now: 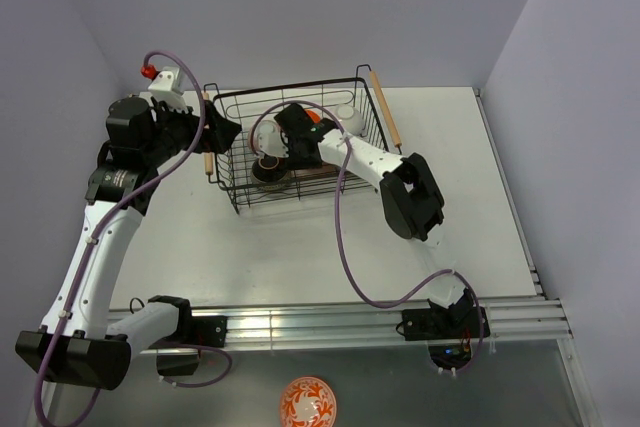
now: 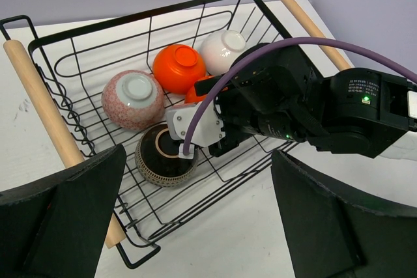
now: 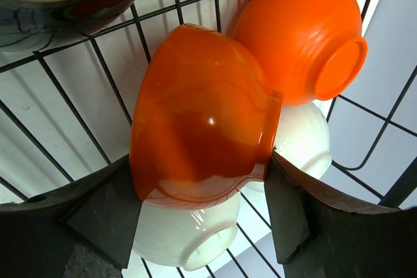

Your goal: Load the bowls into the dish rack

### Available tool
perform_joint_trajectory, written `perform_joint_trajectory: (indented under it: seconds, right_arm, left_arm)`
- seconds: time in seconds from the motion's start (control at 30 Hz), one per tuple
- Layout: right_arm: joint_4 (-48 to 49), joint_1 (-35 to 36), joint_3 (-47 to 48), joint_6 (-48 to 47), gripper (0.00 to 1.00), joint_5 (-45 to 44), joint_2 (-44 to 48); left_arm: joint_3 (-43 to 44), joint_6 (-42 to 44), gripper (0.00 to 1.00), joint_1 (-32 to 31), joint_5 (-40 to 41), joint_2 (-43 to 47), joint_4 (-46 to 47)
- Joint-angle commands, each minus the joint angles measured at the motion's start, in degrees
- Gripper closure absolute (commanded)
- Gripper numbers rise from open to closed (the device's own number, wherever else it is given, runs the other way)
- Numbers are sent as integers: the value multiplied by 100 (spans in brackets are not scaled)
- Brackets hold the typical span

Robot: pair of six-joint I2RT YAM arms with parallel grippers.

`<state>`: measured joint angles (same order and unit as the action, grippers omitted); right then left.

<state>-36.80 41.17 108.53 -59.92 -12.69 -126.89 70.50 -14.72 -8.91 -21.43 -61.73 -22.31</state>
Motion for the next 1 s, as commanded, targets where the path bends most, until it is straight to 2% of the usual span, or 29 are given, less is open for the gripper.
perform_joint_trajectory:
  seconds: [0.0,0.03,0.1,0.23,0.37,0.4,0.7,0.97]
  right_arm:
    - [-354,128,-34,51,50,240,287]
    - [-372,128,-42,59,42,258,296]
    - [-398,146,-34,121,32,293,331]
    - [-556,155,-77,139,17,407,402]
    - [-592,181,-218,69,9,451,525]
    - [-592,190,-279,42,0,443,560]
    - [-636,199,-131,42,0,565,718]
    - [-558,120,695,367,0,584,824]
  left_arm:
    - [34,4,0,38,-133,21,60]
    - [34,4,1,47,-125,21,51]
    - [43,-13,1,56,-63,21,33]
    - [52,-13,1,73,-45,-5,16]
    - [60,-31,1,100,-80,-40,7]
    - [69,-40,1,100,-81,-49,7]
    - [17,-40,1,135,-168,-58,16]
    - [25,-22,1,144,-186,-76,-19]
